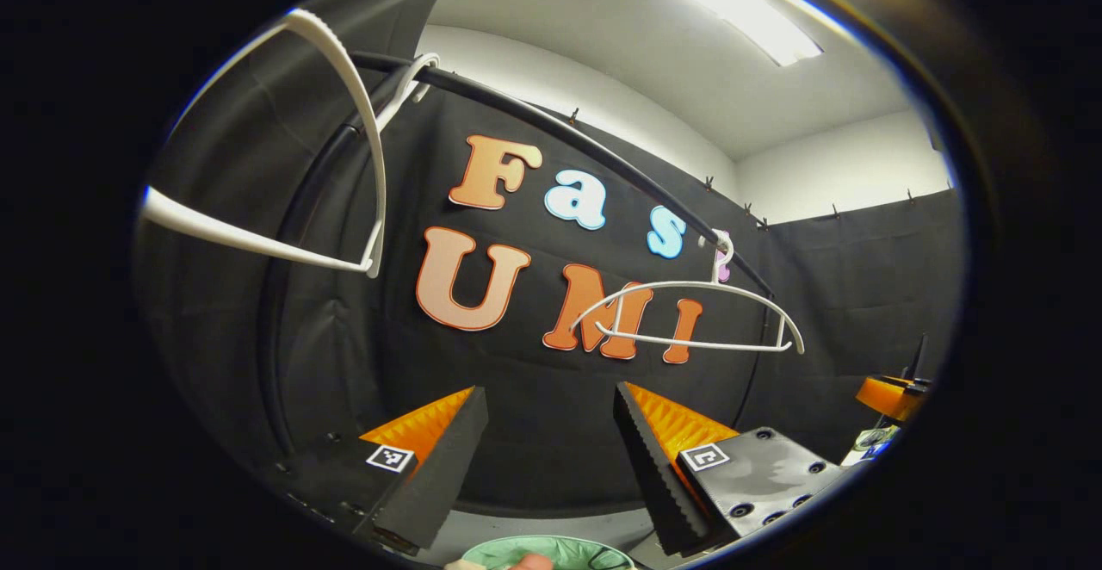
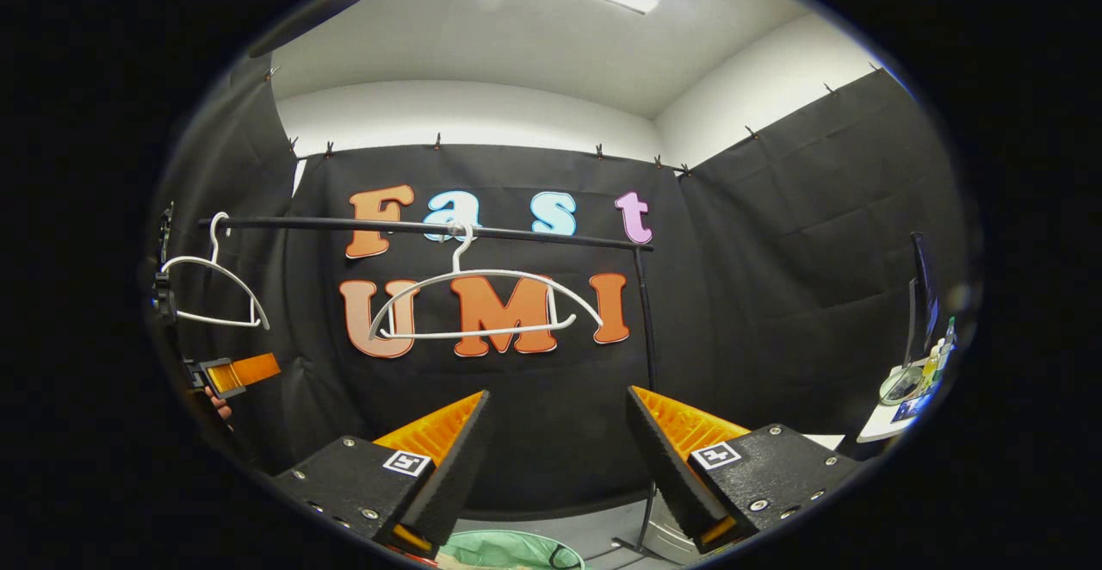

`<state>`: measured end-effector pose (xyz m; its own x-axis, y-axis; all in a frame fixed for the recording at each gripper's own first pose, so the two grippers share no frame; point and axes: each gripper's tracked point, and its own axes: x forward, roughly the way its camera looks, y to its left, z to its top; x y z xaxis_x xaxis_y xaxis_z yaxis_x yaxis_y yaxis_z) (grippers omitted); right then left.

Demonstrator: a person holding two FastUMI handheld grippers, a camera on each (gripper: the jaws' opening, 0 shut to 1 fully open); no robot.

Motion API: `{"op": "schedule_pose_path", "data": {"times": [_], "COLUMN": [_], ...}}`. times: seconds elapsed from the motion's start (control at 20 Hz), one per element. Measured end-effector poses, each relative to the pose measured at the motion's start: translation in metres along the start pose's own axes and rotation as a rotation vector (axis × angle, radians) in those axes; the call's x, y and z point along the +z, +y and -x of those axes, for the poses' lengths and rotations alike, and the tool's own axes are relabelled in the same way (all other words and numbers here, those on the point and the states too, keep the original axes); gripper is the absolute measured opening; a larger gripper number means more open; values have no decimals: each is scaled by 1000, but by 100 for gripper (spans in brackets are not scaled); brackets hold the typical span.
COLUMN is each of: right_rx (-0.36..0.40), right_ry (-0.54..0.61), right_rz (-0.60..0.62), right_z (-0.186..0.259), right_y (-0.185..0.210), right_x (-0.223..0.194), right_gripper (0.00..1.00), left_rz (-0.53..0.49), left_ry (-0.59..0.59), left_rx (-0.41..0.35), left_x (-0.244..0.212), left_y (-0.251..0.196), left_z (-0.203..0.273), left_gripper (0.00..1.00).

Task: Grasp the clothes on the hanger with both hands and then place them into the laundry hamper below.

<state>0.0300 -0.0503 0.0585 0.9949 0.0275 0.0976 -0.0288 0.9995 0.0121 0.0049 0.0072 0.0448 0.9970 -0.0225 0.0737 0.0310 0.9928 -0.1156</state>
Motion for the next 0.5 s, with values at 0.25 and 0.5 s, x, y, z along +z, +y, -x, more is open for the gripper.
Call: {"op": "schedule_pose_path", "data": {"times": [0.25, 0.5], "right_rx": [1, 6], "right_ry": [13, 12], "right_rz": [-3, 0], "right_z": [0, -1], "right_y": [2, 5], "right_x": [-4, -3], "right_gripper": [94, 94], "left_rz": [3, -2], "left_ry": [-26, 4], "left_rx": [-17, -22], "left_x": [5, -3], "left_y": [-1, -4], "left_z": [3, 1], "left_gripper": [100, 96]}}
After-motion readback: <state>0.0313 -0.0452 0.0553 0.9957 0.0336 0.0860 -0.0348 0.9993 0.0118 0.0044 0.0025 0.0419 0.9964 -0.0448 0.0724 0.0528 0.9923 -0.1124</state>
